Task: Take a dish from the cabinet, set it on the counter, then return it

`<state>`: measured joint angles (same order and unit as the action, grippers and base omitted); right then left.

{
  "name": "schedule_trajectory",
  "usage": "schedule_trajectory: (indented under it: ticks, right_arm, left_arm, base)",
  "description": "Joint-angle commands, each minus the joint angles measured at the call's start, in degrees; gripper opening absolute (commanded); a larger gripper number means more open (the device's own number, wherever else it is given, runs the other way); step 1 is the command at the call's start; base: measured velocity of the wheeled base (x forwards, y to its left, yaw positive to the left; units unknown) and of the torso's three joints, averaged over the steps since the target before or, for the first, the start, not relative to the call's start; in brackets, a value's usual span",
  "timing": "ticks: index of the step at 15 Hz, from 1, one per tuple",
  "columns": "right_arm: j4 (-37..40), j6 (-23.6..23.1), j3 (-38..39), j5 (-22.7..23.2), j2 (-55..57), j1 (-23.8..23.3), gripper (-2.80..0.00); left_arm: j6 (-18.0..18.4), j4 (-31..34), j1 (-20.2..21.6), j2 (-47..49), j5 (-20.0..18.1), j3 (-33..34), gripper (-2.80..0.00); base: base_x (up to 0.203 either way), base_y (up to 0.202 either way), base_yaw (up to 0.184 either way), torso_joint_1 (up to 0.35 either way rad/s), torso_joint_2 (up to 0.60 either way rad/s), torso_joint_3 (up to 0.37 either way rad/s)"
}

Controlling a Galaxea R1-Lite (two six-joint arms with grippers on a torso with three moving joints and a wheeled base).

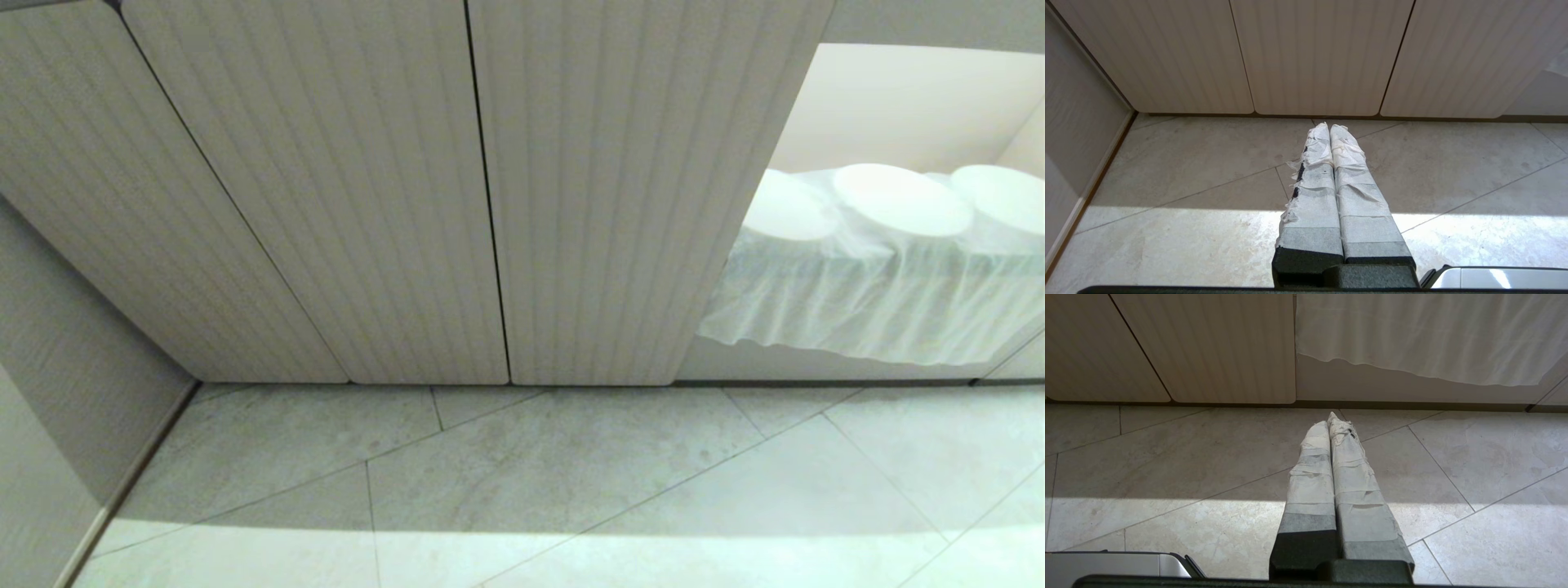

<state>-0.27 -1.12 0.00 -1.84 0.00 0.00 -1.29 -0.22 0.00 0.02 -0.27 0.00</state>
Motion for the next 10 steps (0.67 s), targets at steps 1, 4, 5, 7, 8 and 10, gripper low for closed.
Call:
schedule_trajectory:
  ticks: [1,4,5,7,8,10]
  right_arm:
    - [0.0,0.0,0.0,-0.1,0.0,0.0,-2.80]
    - [0.0,-0.1,0.0,-0.1,0.0,0.0,-2.80]
    - [0.0,0.0,0.0,0.0,0.1,0.0,-2.80]
    - [-0.1,1.3,0.0,0.0,0.0,0.0,-2.80]
    - [-0.2,2.2,0.0,-0.1,0.0,0.0,-2.80]
    - [-0.2,3.4,0.0,-0.3,0.0,0.0,-2.80]
  left_arm:
    - [0.0,0.0,0.0,0.0,0.0,0.0,-2.80]
    - [0.0,0.0,0.0,0.0,0.0,0.0,-2.80]
    - [0.0,0.0,0.0,0.0,0.0,0.0,-2.80]
    - [0.0,0.0,0.0,0.0,0.0,0.0,-2.80]
    - [0.0,0.0,0.0,0.0,0.0,0.0,-2.80]
    - [0.0,0.0,0.0,0.0,0.0,0.0,-2.80]
  base:
    - [0.000,0.000,0.000,0.000,0.00,0.000]
    - [0.000,0.000,0.000,0.000,0.00,0.000]
    - [0.000,0.000,0.000,0.000,0.00,0.000]
    - [0.000,0.000,0.000,0.000,0.00,0.000]
    - [0.000,0.000,0.000,0.000,0.00,0.000]
    - [0.000,0.000,0.000,0.000,0.00,0.000]
